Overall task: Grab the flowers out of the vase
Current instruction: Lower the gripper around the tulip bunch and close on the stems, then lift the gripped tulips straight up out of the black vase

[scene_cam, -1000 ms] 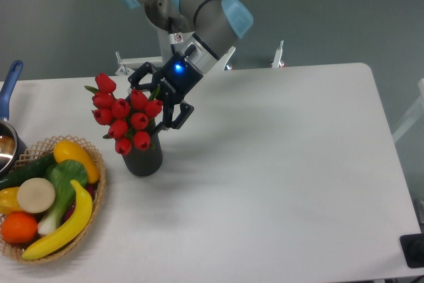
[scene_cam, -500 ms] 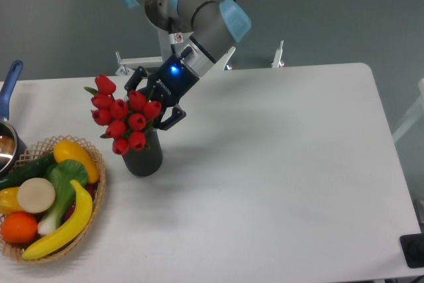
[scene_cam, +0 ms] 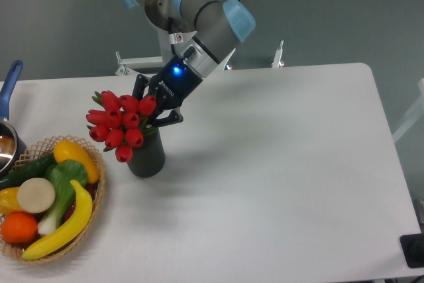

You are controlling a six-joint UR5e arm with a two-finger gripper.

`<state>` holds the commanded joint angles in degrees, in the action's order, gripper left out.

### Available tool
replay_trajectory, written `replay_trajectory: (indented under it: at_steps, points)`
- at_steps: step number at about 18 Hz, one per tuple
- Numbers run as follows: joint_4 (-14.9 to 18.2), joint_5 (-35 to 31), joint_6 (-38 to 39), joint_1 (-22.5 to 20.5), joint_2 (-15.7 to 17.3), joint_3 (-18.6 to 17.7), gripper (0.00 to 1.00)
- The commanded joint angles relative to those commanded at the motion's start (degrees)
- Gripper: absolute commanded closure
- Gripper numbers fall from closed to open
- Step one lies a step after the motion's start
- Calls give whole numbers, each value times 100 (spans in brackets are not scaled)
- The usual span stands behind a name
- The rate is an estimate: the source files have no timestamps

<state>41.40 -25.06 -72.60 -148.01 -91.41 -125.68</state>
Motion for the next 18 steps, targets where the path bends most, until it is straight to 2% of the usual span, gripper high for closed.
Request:
replay_trajectory:
  at_steps: [6, 9, 18]
  points:
    - [0, 264, 509, -105, 369, 26, 100]
    - [0, 431, 755, -167, 448, 87, 100]
    - [18, 985, 1941, -510, 457, 931, 100]
